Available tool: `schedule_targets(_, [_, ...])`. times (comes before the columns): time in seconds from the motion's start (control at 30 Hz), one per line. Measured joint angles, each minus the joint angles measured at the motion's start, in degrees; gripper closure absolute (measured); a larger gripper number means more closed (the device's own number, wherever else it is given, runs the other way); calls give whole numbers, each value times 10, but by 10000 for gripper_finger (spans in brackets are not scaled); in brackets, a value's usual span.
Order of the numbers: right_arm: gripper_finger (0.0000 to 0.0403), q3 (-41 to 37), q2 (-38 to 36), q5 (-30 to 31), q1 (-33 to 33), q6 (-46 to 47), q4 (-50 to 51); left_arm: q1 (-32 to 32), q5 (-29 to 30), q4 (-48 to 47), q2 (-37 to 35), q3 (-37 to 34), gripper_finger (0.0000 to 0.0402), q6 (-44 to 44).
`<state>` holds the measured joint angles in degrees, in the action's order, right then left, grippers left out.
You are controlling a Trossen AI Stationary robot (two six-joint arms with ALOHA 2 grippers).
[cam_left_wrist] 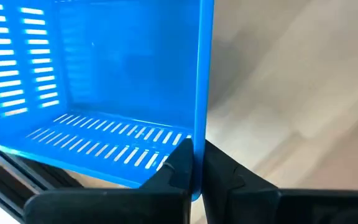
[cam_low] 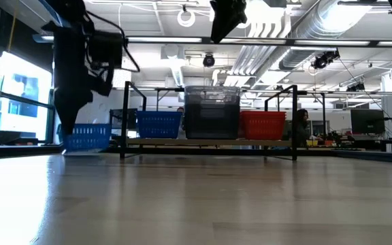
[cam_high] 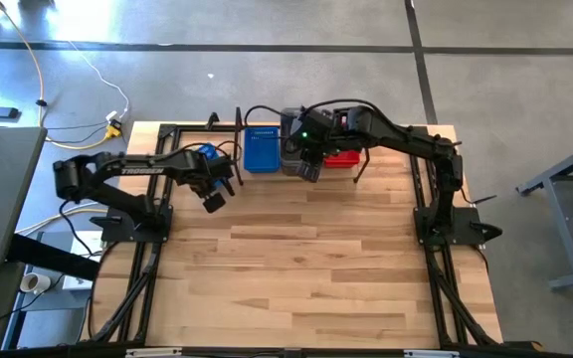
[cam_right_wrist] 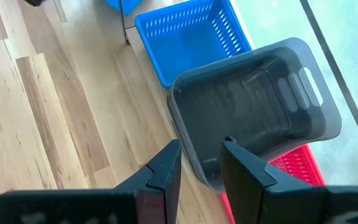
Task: Stack baskets on shelf by color
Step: Stack the blue bin on the blue bins on the shelf
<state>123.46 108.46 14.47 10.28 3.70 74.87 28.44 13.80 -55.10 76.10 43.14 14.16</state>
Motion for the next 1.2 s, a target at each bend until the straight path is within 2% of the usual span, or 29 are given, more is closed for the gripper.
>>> schedule_targets(0.27, [304, 0, 0, 42, -27, 46, 3, -27, -2, -44, -109, 21, 399, 43])
schedule_targets(0.5, [304, 0, 0, 57, -40, 96, 4, -35, 21, -57, -196, 48, 400, 73])
schedule_targets(0.7, [305, 0, 0, 105, -43, 123, 4, -35, 68, -55, -242, 101, 400, 75])
schedule_targets(0.93, [305, 0, 0, 144, -39, 144, 3, -35, 112, -40, -251, 185, 401, -23])
schedule_targets(1.2, [305, 13, -1, 246, -31, 147, 12, -35, 109, 33, -224, 260, 401, -153])
